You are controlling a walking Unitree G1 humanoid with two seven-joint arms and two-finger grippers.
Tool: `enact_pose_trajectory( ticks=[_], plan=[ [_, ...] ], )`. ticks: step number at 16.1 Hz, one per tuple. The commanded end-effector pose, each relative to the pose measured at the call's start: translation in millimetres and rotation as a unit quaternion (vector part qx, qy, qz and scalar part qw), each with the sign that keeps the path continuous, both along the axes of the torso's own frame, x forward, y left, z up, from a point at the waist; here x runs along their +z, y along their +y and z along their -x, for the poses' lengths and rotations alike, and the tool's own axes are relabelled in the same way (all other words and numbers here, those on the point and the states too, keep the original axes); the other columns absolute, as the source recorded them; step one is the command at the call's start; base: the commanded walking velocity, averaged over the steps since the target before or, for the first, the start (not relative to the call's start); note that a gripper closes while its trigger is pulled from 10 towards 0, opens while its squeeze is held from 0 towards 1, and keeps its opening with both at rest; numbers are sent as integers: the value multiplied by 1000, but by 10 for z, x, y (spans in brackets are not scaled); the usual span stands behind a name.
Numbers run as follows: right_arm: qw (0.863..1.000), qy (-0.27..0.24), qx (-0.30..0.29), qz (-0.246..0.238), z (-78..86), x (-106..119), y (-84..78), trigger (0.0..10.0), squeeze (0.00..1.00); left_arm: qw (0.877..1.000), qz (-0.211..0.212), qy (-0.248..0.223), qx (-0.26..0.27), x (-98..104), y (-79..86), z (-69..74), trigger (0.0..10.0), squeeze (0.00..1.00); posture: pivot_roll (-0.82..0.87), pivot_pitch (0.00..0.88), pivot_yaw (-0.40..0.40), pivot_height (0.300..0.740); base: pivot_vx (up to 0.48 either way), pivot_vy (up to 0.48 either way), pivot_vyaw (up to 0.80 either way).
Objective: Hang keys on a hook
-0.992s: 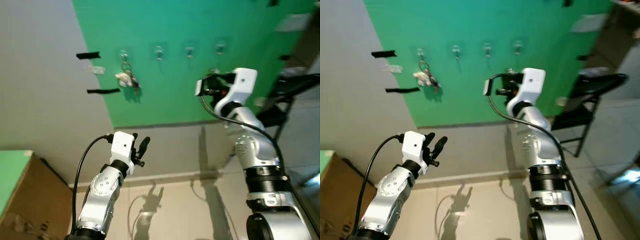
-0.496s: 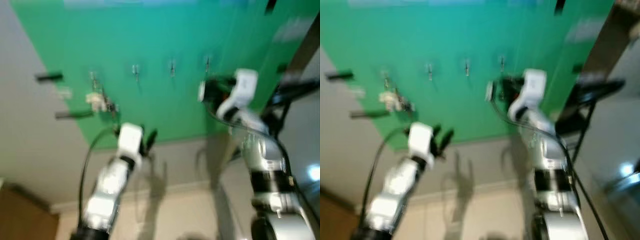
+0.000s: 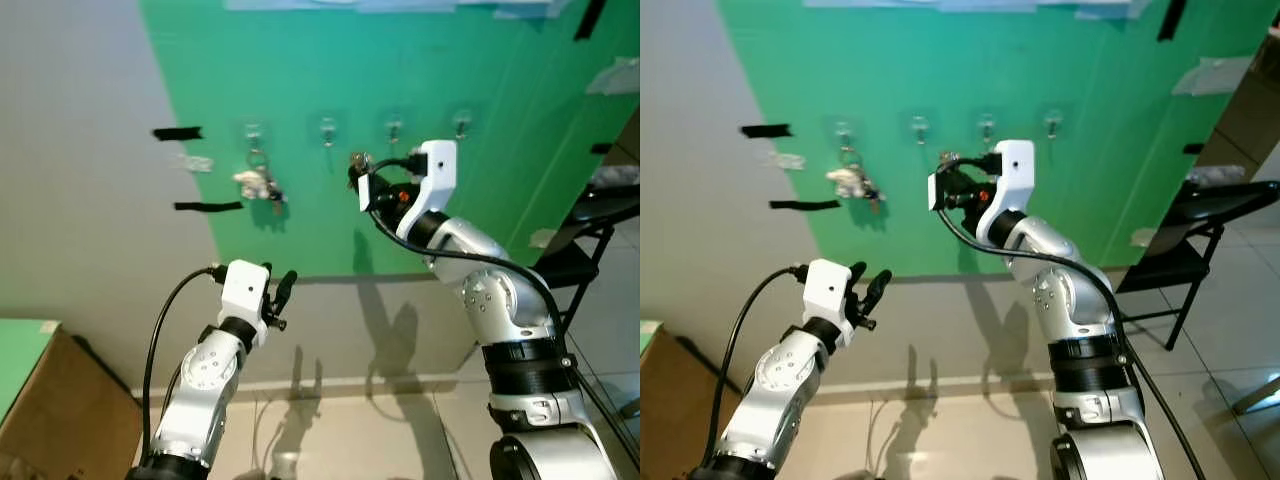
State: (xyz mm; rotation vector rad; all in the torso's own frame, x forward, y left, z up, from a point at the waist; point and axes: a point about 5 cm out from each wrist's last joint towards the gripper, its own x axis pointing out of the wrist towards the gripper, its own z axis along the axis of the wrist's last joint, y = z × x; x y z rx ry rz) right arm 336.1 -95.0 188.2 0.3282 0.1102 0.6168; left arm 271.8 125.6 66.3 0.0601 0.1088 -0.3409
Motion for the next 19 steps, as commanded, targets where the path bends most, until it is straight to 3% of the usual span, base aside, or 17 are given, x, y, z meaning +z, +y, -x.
enact_pose_trajectory(
  ticks=[1, 3, 11, 16, 19],
  plan=[
    [1000, -12, -1, -9, -34, 112, -26, 0, 0, 1000, -2, -4, -6, 7, -37, -20, 10000, 0, -141, 0, 9, 722, 0, 0, 0],
    [1000, -15, -2, -8, -56, 128, -30, 0, 0, 1000, -2, -5, -8, -3, -48, -22, 10000, 0, -135, 0, 4, 722, 0, 0, 0],
    [993, -18, -118, -25, -248, 157, -324, 0, 0, 1000, 2, -10, -11, 27, -76, 7, 10000, 0, -132, 0, 2, 722, 0, 0, 0],
    [991, -20, -118, -58, -239, 186, -310, 0, 0, 1000, 3, -10, -12, 32, -82, 15, 10000, 0, -138, 0, 4, 722, 0, 0, 0],
    [994, 31, -97, -46, -200, 5, -278, 0, 0, 1000, 4, -5, -11, 13, -77, 12, 10000, 0, -136, 0, -3, 722, 0, 0, 0]
  ],
)
